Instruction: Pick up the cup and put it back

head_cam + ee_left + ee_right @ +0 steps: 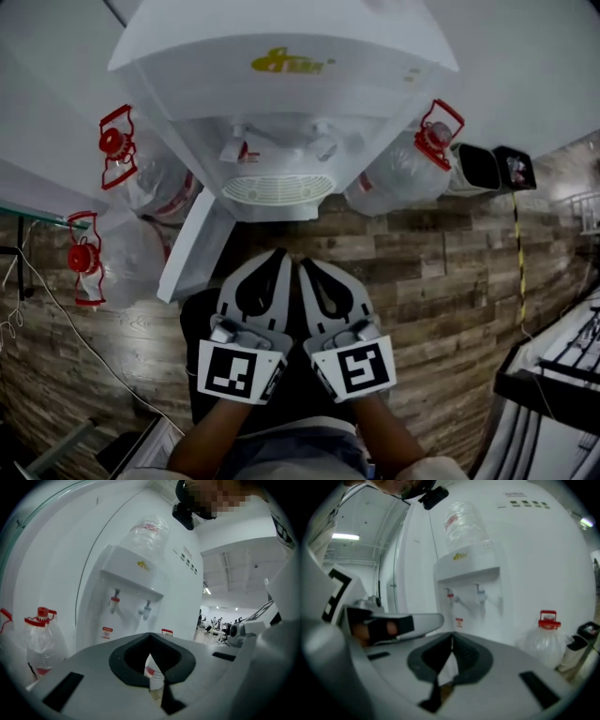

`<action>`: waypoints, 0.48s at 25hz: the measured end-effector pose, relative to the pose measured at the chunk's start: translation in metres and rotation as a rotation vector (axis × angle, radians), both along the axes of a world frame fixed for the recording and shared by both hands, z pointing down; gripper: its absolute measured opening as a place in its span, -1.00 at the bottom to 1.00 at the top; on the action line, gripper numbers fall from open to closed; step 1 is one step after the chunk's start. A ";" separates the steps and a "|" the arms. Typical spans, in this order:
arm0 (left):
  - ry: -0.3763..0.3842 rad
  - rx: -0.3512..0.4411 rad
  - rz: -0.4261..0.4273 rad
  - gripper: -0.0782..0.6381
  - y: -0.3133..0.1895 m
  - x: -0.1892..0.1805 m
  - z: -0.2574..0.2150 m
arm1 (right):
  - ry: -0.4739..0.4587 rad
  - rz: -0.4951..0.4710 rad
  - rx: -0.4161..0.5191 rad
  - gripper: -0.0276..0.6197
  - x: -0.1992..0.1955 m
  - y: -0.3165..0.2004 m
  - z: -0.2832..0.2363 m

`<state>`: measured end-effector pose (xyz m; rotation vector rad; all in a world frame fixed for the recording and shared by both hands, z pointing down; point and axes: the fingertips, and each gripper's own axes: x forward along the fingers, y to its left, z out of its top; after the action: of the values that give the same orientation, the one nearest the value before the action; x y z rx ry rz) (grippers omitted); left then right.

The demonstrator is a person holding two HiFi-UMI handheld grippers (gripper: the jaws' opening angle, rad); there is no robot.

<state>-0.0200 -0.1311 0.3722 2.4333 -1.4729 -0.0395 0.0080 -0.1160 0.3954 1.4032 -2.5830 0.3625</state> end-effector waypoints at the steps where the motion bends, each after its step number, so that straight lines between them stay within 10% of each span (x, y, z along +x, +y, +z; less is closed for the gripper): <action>1: 0.005 0.013 -0.006 -0.76 -0.003 0.001 0.015 | -0.001 0.004 0.007 -0.84 0.002 -0.002 0.014; 12: 0.009 0.085 -0.075 -0.76 -0.016 0.005 0.129 | -0.003 -0.035 0.022 -0.84 0.012 -0.005 0.134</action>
<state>-0.0155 -0.1475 0.5013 2.4393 -1.5883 -0.1320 0.0197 -0.1214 0.5298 1.3635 -2.6177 0.3327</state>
